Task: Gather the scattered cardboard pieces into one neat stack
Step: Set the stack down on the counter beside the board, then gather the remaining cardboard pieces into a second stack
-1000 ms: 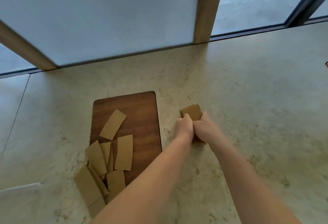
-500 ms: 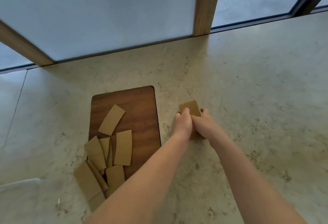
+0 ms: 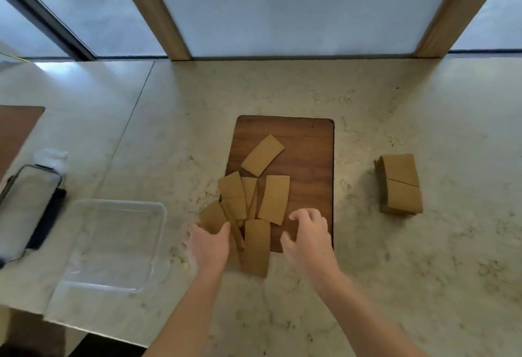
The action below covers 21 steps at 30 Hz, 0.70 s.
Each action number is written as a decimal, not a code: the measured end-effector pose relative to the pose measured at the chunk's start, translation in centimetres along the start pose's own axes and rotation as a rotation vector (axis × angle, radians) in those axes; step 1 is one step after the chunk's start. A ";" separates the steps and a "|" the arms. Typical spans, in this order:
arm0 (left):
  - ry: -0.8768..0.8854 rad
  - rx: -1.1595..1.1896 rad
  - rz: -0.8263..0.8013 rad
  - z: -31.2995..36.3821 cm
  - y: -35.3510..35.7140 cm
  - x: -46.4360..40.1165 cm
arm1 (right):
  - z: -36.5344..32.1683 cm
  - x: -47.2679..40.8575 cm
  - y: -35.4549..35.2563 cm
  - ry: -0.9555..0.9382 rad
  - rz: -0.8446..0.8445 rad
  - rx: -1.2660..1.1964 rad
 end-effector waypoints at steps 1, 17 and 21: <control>-0.005 -0.022 -0.008 -0.3 -0.2 -0.5 | -0.6 0.1 1.7 -0.002 -0.048 0.001; 0.025 0.322 -0.209 -1.2 -2.5 -2.6 | -5.1 -0.5 8.9 0.096 -0.135 -0.004; -0.047 0.501 -0.273 -2.5 -3.4 -2.3 | -6.3 -0.3 11.1 0.100 -0.179 0.007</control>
Point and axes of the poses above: each hand's wrist, its own x-axis away from the middle knuckle, its own y-axis out of the palm, z = x × y, the point moved 8 cm from there along -x, towards the middle knuckle, and after that the axes turned 6 degrees about -y, right-handed, at the moved point
